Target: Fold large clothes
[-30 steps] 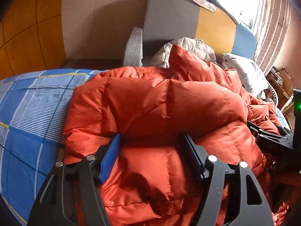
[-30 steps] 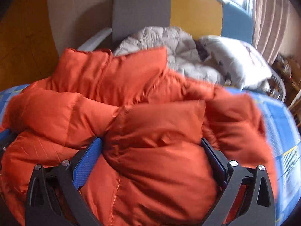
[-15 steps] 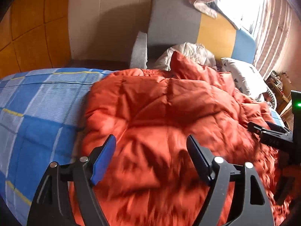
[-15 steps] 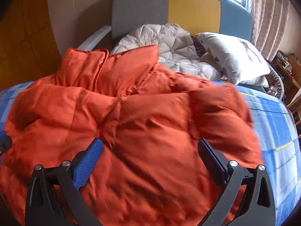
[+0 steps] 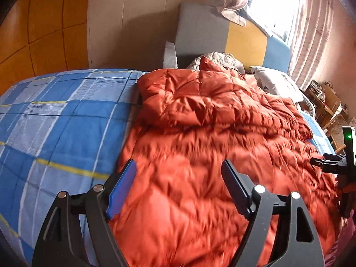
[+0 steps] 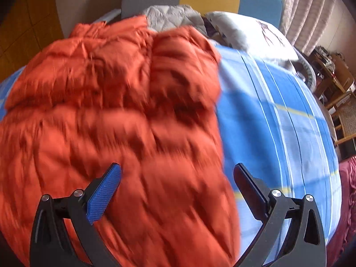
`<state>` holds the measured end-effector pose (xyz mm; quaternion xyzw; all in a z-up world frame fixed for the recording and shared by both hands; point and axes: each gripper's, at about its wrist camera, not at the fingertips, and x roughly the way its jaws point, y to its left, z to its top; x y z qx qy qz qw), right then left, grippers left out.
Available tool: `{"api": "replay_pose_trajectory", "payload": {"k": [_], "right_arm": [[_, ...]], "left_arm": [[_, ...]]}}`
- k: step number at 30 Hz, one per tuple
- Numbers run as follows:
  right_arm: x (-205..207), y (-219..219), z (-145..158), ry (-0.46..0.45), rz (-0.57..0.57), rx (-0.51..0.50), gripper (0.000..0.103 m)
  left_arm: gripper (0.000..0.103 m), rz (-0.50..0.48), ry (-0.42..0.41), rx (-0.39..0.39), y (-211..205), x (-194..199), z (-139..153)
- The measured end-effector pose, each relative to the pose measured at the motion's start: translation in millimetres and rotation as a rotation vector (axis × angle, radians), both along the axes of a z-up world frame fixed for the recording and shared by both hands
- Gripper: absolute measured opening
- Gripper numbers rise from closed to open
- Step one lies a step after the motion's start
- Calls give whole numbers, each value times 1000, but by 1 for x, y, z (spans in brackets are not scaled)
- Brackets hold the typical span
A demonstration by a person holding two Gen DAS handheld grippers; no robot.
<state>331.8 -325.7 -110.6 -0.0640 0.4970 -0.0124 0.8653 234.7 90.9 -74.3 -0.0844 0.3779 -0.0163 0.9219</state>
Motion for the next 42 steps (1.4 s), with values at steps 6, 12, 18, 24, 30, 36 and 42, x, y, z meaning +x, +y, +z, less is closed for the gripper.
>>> {"api": "replay_pose_trajectory", "payload": {"k": [6,12,18,24,30,36,42], "right_arm": [[-40,-25,-9,36,-6,58,100],[-77,-34,-17,60,0,144,95],[-107,-43,-19,64,9,237,87],[-129,-47,-17,49,29,283,72],[-140,-40,-9,37,92,287,41],[-153,-35,3,22,138,258,26],[-168,-38,15,35,171,258,25]], "left_arm": [[78,-13,19,6,9,-39,-9],[77,2,63,-40,28,-76,-27],[63,20,115,-166,45,-108,-43],[45,2,137,-198,43,-122,-54],[13,-34,93,-144,36,-125,-44],[8,-66,71,-138,44,-139,-32],[8,-91,87,-131,51,-162,-28]]}}
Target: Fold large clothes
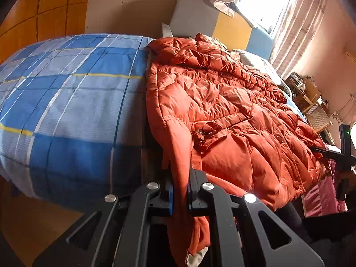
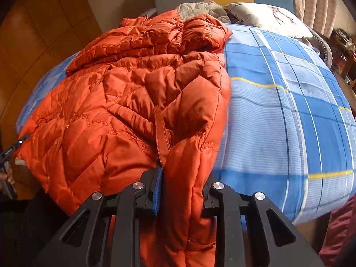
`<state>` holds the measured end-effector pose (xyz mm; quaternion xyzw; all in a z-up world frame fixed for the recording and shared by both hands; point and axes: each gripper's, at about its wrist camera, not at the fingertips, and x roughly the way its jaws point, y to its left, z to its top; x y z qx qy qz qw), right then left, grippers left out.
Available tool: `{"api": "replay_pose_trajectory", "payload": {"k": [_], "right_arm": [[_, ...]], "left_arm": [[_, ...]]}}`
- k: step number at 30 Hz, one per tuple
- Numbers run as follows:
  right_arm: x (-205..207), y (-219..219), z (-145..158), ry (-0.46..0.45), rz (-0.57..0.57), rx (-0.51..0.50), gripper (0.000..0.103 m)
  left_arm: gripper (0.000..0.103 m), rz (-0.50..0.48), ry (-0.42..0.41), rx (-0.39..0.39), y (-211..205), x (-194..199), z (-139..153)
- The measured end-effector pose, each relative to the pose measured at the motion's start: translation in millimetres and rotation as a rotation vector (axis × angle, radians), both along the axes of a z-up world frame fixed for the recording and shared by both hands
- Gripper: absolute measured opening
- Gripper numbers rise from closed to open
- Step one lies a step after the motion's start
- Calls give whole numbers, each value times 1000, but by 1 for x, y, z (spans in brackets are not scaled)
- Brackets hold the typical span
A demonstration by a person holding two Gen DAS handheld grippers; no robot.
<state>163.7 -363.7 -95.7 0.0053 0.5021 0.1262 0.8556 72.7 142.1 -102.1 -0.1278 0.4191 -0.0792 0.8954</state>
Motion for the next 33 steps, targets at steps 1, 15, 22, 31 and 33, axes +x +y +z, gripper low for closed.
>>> {"api": "replay_pose_trajectory", "payload": {"k": [1,15,22,31,33], "right_arm": [[-3,0,-1,4,3,1,25],[-8,-15,-17,62,-70,78,42],[-26,-30,-29,99,-109,148,49],[-36,-27,-29,95,-69,134,18],[-39,-27,-21,94,-55,124,15]], "left_arm": [[8,-2,10,-2,2,-6,-2],[38,39,103,-64,24,-17,-30],[27,-3,136,-78,14,-15,-42],[5,-58,103,-58,13,-27,-25],[5,-72,100,-62,17,-32,-18]]}}
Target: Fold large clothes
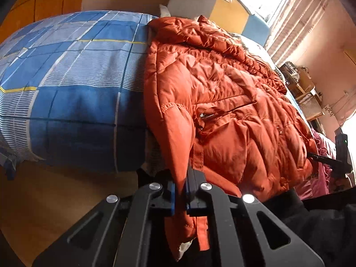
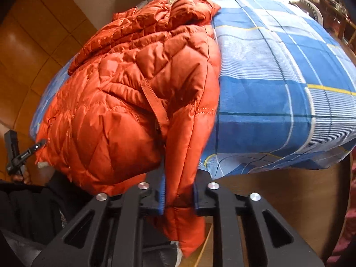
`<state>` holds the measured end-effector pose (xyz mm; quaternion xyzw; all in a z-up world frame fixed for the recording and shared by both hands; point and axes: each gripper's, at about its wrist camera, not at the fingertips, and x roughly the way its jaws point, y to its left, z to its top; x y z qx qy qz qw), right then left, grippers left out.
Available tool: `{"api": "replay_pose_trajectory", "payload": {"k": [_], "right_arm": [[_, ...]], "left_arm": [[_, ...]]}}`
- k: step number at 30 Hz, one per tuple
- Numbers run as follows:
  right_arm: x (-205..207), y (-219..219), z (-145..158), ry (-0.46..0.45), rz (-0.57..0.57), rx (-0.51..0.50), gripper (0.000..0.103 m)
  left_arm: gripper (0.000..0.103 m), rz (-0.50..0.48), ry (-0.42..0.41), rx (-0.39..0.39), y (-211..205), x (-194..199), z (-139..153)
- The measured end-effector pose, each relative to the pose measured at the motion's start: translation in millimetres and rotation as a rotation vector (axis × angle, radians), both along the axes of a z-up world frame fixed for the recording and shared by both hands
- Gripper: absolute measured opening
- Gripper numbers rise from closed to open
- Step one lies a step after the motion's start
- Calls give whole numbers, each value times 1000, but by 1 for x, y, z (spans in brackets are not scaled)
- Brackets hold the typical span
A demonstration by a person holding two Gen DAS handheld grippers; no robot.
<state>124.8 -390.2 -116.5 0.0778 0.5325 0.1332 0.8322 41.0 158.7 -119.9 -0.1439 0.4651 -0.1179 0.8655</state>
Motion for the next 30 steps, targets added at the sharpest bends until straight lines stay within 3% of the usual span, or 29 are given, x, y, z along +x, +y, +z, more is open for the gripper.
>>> {"api": "replay_pose_trajectory", "payload": {"k": [10,16,23,30], "right_arm": [[-43,12,69,-14,136,-32,11],[-55,23,111,-96,183,0,10],[-24,25,144,-263,166,14,10],[29,21,162,-374,88,26,10]], "left_arm": [[5,-57,-43,-85,25,-29,54],[5,-69,-140,-213,42,-37,95],[5,-55,-272,-294,50,-14,119],[5,-51,-374,-311,49,39,139]]}}
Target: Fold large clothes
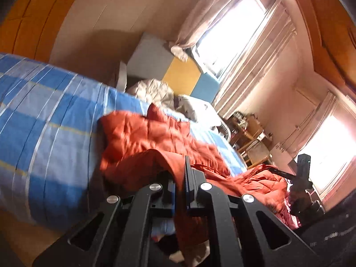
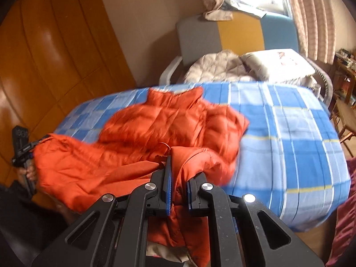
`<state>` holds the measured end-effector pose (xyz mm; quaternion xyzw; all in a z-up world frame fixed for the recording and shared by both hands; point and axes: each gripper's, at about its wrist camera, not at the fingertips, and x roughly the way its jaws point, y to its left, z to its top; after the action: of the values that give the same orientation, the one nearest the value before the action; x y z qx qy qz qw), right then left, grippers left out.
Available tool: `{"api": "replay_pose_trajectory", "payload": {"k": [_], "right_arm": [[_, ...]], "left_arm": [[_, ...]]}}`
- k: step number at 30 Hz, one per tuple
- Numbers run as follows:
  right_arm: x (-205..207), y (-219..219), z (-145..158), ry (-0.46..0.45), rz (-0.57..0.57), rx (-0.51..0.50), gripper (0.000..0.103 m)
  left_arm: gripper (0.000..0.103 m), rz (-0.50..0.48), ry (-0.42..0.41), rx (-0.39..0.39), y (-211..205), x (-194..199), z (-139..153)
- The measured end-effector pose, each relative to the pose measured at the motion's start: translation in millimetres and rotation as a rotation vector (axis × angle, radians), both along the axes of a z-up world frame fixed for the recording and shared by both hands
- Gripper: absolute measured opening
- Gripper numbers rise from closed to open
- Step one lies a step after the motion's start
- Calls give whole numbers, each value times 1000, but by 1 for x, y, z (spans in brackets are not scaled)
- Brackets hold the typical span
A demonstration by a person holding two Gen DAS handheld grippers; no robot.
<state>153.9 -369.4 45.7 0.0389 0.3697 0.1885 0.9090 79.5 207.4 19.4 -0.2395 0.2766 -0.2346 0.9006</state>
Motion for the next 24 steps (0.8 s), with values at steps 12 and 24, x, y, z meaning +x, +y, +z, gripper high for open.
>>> {"api": "replay_pose_trajectory", "payload": {"k": [12,24], "right_arm": [[115,5,-19,-2,-75,-7,10],[210,10,-62,116,-149,-36,10]], "left_arm": [[5,32,24,33,-10,123,-3],[5,120,196,92,-8,224,-52]]}}
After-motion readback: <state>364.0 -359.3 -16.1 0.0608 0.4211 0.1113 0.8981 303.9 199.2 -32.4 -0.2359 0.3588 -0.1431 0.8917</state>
